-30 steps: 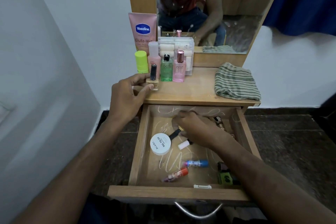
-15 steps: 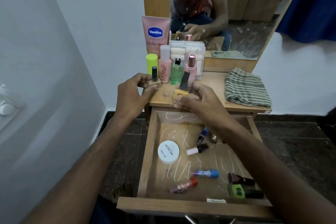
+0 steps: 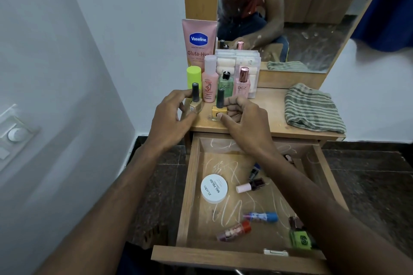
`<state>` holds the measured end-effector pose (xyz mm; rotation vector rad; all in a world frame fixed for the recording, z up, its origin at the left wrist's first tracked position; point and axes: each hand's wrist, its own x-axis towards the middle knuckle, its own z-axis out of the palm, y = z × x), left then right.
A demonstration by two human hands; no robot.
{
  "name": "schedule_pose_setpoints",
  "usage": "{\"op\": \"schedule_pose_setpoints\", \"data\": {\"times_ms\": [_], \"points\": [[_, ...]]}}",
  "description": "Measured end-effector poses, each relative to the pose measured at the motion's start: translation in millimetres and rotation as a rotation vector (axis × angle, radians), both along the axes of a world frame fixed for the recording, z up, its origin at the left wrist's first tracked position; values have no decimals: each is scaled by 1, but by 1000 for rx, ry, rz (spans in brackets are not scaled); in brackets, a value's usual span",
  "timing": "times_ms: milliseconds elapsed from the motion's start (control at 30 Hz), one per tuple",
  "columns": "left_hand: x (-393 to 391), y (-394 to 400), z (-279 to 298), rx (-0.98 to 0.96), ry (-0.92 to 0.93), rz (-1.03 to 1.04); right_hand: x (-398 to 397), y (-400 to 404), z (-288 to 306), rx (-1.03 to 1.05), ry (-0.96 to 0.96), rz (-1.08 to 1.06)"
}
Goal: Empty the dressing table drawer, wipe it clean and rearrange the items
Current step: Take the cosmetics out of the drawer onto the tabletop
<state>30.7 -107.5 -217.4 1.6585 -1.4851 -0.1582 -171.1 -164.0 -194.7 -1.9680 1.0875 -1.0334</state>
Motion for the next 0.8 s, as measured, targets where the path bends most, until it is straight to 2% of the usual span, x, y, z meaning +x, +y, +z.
{"op": "schedule_pose_setpoints", "data": {"times_ms": [133,433,800], "points": [[4,0,-1,22,-19,-25,0,0,-1,-46,30,-19],[-8,-6,-2,-145,83,196,12,-4,-3,-159,11,-74],[-1,-4,-5,-132,96,233,24,-10,-9,-287,-40,-111]]}}
